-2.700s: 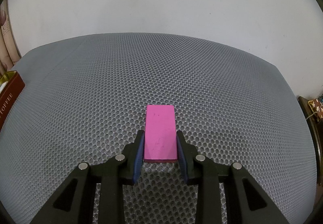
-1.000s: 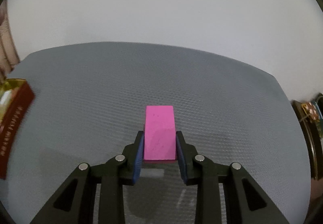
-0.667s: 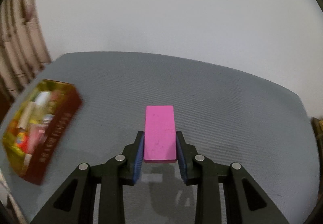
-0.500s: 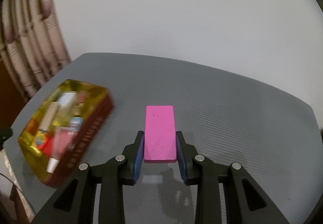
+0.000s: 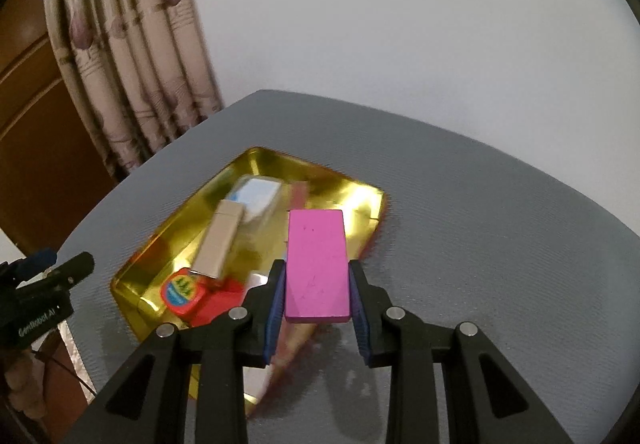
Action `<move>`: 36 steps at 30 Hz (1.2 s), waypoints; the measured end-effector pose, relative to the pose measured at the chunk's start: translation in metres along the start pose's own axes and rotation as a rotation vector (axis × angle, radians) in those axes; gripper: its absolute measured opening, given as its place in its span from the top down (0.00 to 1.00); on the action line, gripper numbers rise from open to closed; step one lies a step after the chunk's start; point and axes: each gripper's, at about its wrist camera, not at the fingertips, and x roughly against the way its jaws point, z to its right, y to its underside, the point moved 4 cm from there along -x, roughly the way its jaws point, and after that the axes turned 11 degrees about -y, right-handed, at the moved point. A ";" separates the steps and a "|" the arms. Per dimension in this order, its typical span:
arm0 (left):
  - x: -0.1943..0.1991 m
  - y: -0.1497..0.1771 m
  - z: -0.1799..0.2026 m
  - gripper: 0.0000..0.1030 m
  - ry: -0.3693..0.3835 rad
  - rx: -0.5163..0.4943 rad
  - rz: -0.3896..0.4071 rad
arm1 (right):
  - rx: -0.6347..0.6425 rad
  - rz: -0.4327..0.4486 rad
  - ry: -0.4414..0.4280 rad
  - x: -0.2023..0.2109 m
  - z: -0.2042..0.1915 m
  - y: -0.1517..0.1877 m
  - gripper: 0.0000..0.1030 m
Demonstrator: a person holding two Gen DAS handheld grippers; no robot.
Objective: Organize rigid objects
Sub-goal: 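Carry the pink block into the gold tin and open the right gripper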
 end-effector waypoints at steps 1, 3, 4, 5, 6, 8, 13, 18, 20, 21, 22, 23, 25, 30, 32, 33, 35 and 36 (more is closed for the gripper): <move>-0.001 0.000 -0.001 0.37 0.001 0.003 -0.006 | 0.007 -0.007 -0.002 -0.011 -0.009 -0.004 0.71; -0.002 0.001 -0.001 0.37 0.003 0.004 -0.010 | 0.026 -0.028 0.003 -0.026 -0.021 -0.007 0.71; -0.002 0.001 -0.001 0.37 0.003 0.000 -0.011 | 0.029 -0.036 0.007 -0.044 -0.034 -0.011 0.71; -0.002 0.001 0.000 0.37 0.002 -0.005 -0.011 | 0.030 -0.044 0.007 -0.046 -0.035 -0.012 0.71; -0.002 0.002 0.000 0.37 0.000 -0.008 -0.011 | 0.028 -0.052 0.012 -0.062 -0.044 -0.014 0.71; -0.001 0.002 0.001 0.37 0.003 -0.014 -0.008 | 0.026 -0.076 0.023 -0.071 -0.046 -0.016 0.71; -0.002 0.004 0.006 0.35 0.008 -0.034 -0.007 | 0.008 -0.113 0.046 -0.099 -0.050 -0.016 0.71; -0.003 0.004 0.008 0.35 0.018 -0.040 -0.011 | 0.025 -0.121 0.068 -0.109 -0.055 -0.014 0.71; -0.003 0.004 0.010 0.35 0.023 -0.047 -0.012 | 0.027 -0.124 0.066 -0.113 -0.058 -0.013 0.70; -0.003 0.004 0.011 0.35 0.025 -0.051 -0.012 | 0.026 -0.126 0.066 -0.115 -0.059 -0.012 0.70; -0.002 0.004 0.011 0.35 0.026 -0.052 -0.009 | 0.029 -0.124 0.071 -0.122 -0.062 -0.012 0.70; -0.001 0.004 0.012 0.35 0.028 -0.053 -0.004 | 0.034 -0.117 0.074 -0.121 -0.063 -0.012 0.70; 0.000 0.004 0.012 0.34 0.030 -0.057 0.003 | 0.043 -0.112 0.072 -0.122 -0.067 -0.012 0.70; 0.002 0.004 0.011 0.27 0.045 -0.038 0.000 | 0.033 -0.090 0.070 -0.111 -0.070 -0.014 0.60; 0.002 0.004 0.010 0.24 0.061 -0.023 -0.007 | 0.028 -0.066 0.068 -0.102 -0.071 -0.013 0.59; 0.002 0.004 0.009 0.24 0.067 -0.018 -0.007 | 0.024 -0.055 0.062 -0.097 -0.072 -0.011 0.59; 0.004 0.004 0.009 0.23 0.055 -0.021 0.002 | 0.024 -0.041 0.054 -0.090 -0.075 -0.009 0.59; 0.004 0.004 0.010 0.23 0.049 -0.025 0.008 | 0.028 -0.035 0.050 -0.085 -0.076 -0.007 0.59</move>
